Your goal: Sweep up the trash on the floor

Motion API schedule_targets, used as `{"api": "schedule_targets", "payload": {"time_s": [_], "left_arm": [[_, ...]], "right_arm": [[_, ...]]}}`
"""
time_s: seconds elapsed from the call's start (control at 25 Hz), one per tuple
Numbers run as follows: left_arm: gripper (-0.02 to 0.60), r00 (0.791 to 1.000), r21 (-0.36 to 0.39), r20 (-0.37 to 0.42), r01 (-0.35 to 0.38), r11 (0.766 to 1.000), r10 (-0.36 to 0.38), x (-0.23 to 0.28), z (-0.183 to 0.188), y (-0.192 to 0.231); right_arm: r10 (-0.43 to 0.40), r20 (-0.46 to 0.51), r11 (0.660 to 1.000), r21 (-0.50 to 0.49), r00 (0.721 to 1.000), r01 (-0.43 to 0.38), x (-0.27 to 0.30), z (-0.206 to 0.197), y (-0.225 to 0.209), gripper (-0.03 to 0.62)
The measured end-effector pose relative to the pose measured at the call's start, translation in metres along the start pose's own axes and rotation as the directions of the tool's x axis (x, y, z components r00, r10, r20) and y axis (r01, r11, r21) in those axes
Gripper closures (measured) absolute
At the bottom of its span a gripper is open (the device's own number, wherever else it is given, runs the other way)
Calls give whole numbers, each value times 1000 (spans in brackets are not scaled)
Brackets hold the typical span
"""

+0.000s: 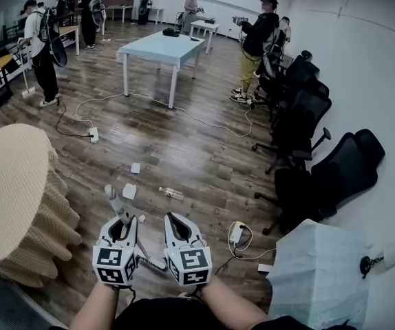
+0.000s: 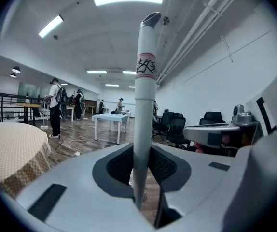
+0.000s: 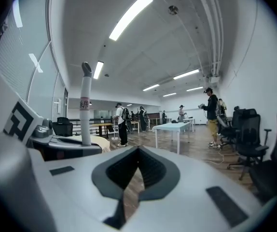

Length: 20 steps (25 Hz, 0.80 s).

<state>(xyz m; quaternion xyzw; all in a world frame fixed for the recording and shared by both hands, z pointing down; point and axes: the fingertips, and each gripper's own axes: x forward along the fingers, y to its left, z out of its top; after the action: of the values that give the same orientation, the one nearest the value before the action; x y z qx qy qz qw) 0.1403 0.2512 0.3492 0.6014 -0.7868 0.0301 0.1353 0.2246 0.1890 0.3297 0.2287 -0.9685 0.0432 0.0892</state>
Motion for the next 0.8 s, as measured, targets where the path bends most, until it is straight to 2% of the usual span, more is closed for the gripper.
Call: {"api": "schedule_targets", "payload": {"time_s": [0.4,0.64,0.8], "left_arm": [[506,1000,27,9,29,999,-29,-31,-11,20],[506,1000,-4,4,1,1000,-1,-52,-18,64],[506,1000,-19,12,7,1000,-6,-62,-28,99]], "right_arm": [[24,-45,1000,14,999,-24,6,-15,39,582],[46,-71,999,0,996,-46,20,-15,82,582],[41,-96,999,0,995,-41,37,-24,111,582]]}}
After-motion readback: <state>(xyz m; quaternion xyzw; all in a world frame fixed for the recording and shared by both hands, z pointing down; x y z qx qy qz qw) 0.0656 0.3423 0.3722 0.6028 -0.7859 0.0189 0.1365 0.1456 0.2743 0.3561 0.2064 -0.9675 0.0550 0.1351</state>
